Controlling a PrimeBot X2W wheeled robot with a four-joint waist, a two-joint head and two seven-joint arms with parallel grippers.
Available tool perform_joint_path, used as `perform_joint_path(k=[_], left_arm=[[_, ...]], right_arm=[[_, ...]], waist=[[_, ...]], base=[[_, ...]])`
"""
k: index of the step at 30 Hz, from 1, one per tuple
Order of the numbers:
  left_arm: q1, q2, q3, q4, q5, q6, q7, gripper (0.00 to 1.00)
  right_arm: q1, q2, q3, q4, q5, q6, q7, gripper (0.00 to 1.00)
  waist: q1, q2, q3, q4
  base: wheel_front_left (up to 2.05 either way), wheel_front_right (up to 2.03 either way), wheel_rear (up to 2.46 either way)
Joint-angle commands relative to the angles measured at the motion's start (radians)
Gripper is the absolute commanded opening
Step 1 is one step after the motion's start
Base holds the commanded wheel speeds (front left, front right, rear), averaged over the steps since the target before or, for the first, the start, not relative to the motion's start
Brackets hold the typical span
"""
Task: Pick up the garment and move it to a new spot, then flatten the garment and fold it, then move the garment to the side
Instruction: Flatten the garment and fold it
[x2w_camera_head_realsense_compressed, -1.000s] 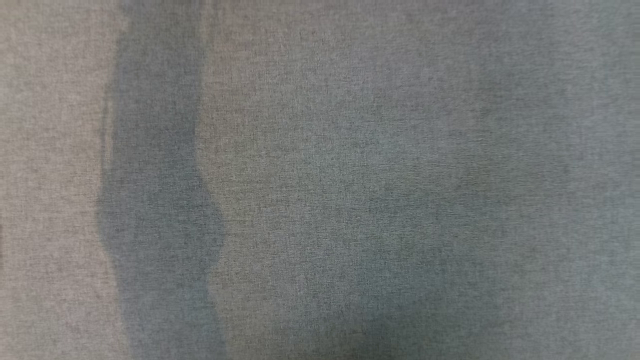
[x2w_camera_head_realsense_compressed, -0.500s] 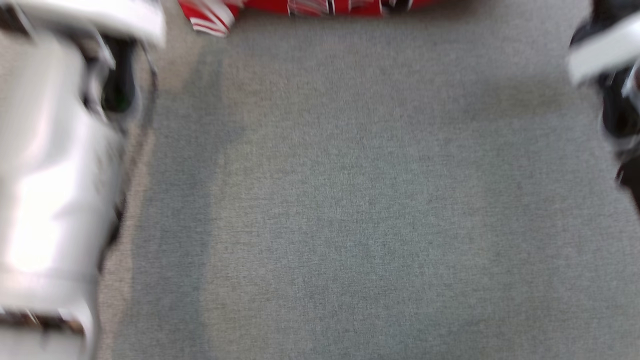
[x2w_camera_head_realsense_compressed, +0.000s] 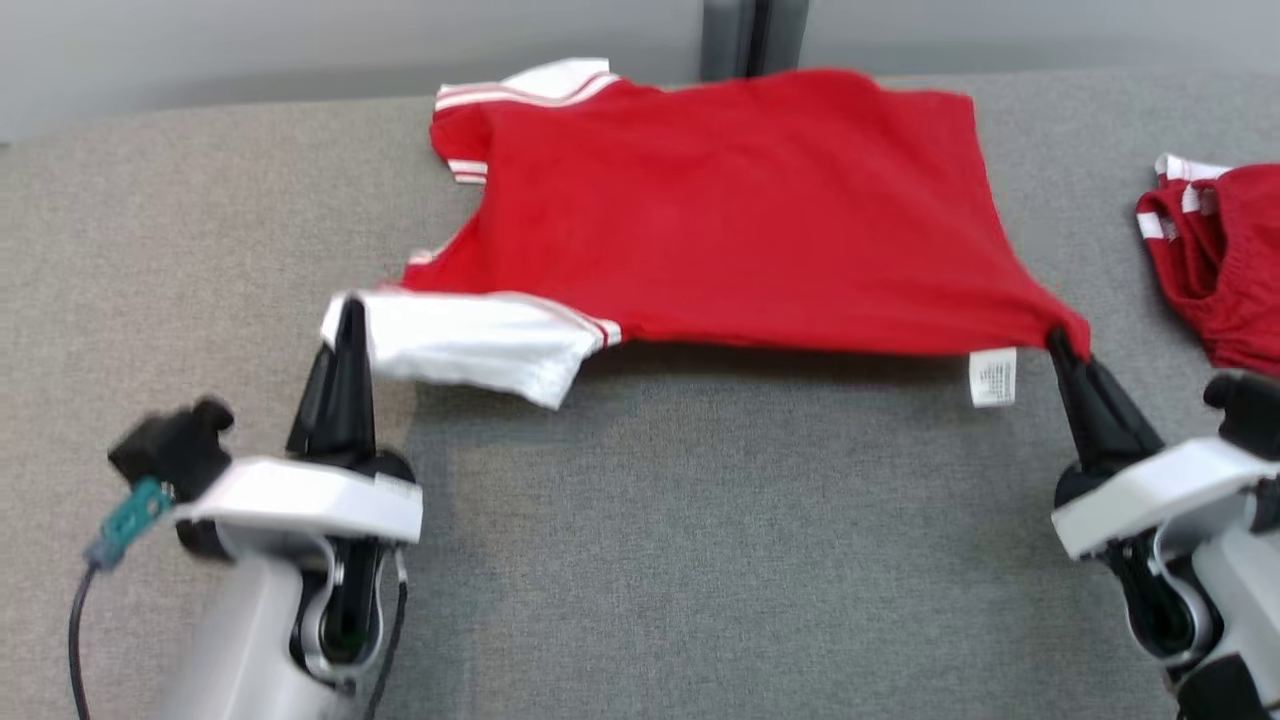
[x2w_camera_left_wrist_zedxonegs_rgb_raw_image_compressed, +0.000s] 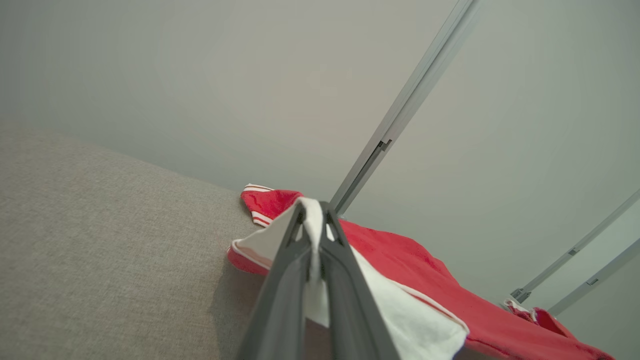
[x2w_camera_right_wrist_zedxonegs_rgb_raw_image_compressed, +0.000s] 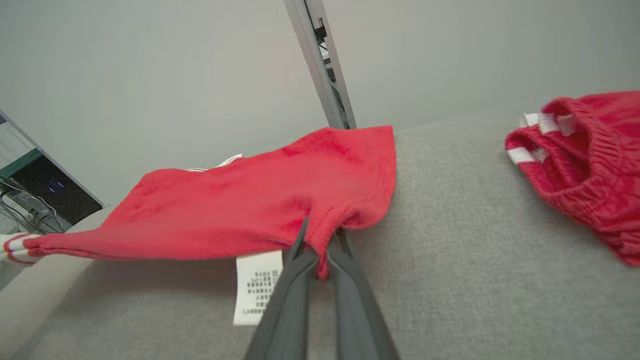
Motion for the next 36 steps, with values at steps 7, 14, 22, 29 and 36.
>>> perform_joint_path(k=[7,14,22,29,36], left_arm=[[0.261,-0.036,0.034,-0.068,-0.026,0.022,-0.004,0.00],[0.435,-0.059,0.006,-0.095,-0.037,0.038,-0.004,0.00],[0.565,-0.065,-0.035,-0.109,-0.042,0.065,0.002,0.00],[0.622,-0.047,-0.066,-0.138,-0.031,0.069,0.040,0.00],[0.647,-0.031,-0.071,-0.147,-0.036,0.063,0.047,0.00]], right_arm=[[0.176,0.009,-0.038,0.002,-0.036,0.000,-0.005,0.00],[0.319,0.025,-0.084,-0.001,-0.074,0.000,0.015,0.00],[0.467,0.044,-0.145,-0.035,-0.148,0.000,0.076,0.00],[0.572,0.075,-0.220,-0.091,-0.197,0.000,0.147,0.00],[0.624,0.116,-0.273,-0.148,-0.241,0.000,0.204,0.00]], waist=[[0.0000,0.0000,-0.093,0.005],[0.0000,0.0000,-0.171,0.024],[0.0000,0.0000,-0.245,0.036],[0.0000,0.0000,-0.260,0.042],[0.0000,0.0000,-0.262,0.029]], base=[[0.00,0.00,0.00],[0.00,0.00,0.00],[0.00,0.00,0.00],[0.00,0.00,0.00],[0.00,0.00,0.00]])
